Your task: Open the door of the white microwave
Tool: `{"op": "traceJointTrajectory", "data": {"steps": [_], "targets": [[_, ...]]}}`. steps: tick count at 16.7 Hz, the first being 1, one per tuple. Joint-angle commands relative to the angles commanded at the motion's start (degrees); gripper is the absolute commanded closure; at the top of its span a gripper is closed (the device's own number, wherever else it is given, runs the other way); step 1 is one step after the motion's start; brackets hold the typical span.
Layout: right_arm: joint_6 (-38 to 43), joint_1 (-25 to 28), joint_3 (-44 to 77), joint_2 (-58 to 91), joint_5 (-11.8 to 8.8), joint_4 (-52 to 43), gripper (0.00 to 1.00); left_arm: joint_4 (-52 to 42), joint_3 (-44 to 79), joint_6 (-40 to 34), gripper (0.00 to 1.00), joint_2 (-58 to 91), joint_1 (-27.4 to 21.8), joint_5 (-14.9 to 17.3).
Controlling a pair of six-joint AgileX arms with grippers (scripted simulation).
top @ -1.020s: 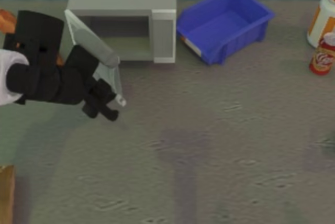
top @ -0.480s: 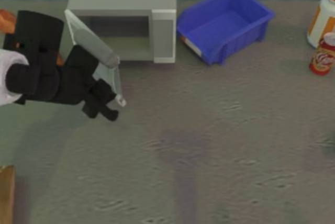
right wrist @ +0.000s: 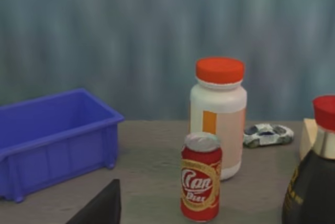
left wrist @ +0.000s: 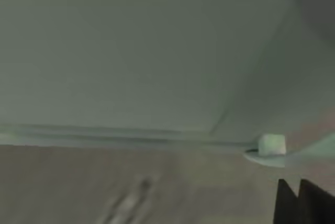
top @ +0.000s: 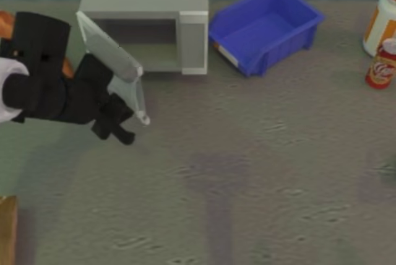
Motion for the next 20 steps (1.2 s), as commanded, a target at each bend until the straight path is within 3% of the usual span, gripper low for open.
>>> {"op": "traceJointTrajectory", "data": {"steps": [20], "targets": [[0.0, 0.0, 0.0, 0.0, 0.0, 0.0, 0.0, -0.48, -0.05, 0.96, 1.0, 0.01, 0.54, 0.5]]}}
